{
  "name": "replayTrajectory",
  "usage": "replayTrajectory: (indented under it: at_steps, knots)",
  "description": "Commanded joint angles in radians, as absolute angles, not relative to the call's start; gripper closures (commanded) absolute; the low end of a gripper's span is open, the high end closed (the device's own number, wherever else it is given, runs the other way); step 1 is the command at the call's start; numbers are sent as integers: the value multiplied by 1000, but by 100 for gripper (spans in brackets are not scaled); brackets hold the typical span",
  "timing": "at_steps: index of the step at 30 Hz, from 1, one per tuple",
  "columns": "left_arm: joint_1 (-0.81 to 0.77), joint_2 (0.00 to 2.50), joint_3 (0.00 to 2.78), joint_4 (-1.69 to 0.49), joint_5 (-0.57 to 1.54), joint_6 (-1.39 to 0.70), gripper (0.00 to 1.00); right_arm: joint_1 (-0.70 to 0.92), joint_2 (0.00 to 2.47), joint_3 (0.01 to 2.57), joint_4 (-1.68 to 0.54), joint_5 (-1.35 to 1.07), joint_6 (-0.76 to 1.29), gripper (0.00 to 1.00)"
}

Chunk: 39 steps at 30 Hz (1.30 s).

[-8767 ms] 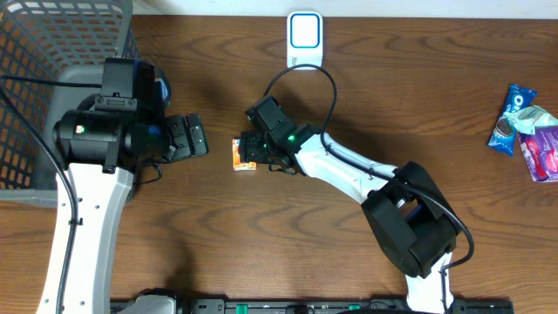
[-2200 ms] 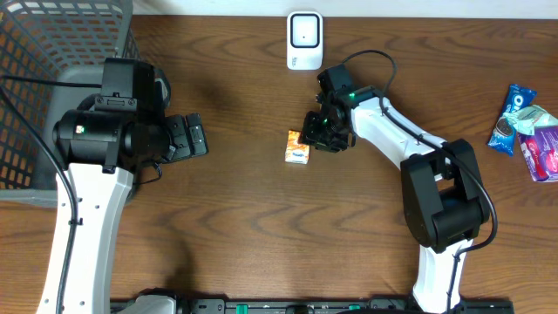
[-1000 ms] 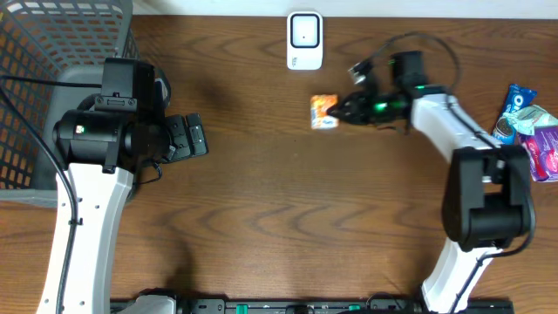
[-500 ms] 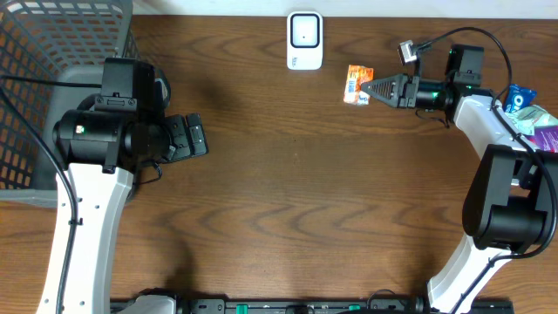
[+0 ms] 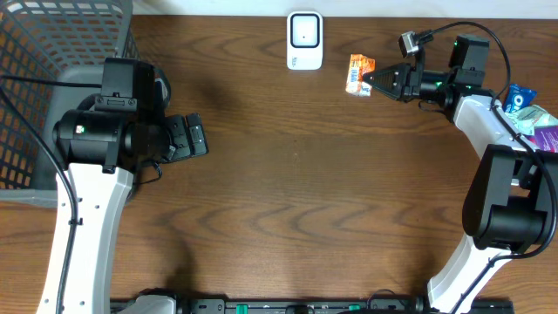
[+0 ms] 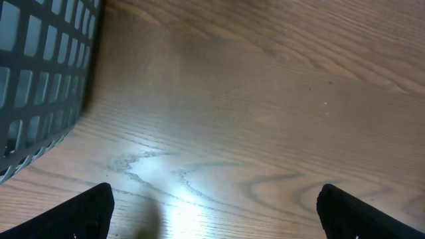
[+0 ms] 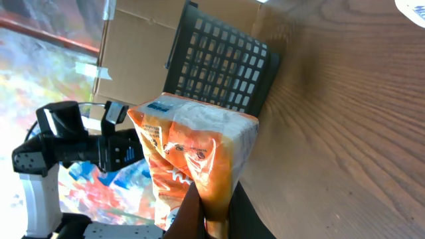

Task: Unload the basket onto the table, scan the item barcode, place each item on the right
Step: 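Lift the Kleenex pack and carry it toward the scanner, then hold the Kleenex pack in front of the scanner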

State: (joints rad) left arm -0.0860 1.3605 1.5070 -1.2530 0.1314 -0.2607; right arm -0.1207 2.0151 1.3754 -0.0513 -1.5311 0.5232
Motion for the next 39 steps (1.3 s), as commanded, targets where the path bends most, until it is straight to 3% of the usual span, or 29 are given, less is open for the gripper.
replayTrajectory:
  at_steps: [1, 24, 32, 39]
  knots:
    - [-83, 1359, 1527, -1256, 126, -248, 2, -112, 1990, 1389, -48, -1551, 550, 99]
    - [-83, 1359, 1527, -1256, 126, -248, 2, -54, 1990, 1389, -43, -1463, 579, 99]
    - [-83, 1359, 1527, -1256, 126, -248, 2, 69, 1990, 1393, 287, -1194, 832, 98]
    - [-83, 1359, 1527, -1256, 126, -248, 2, 168, 1990, 1418, 329, -722, 741, 99]
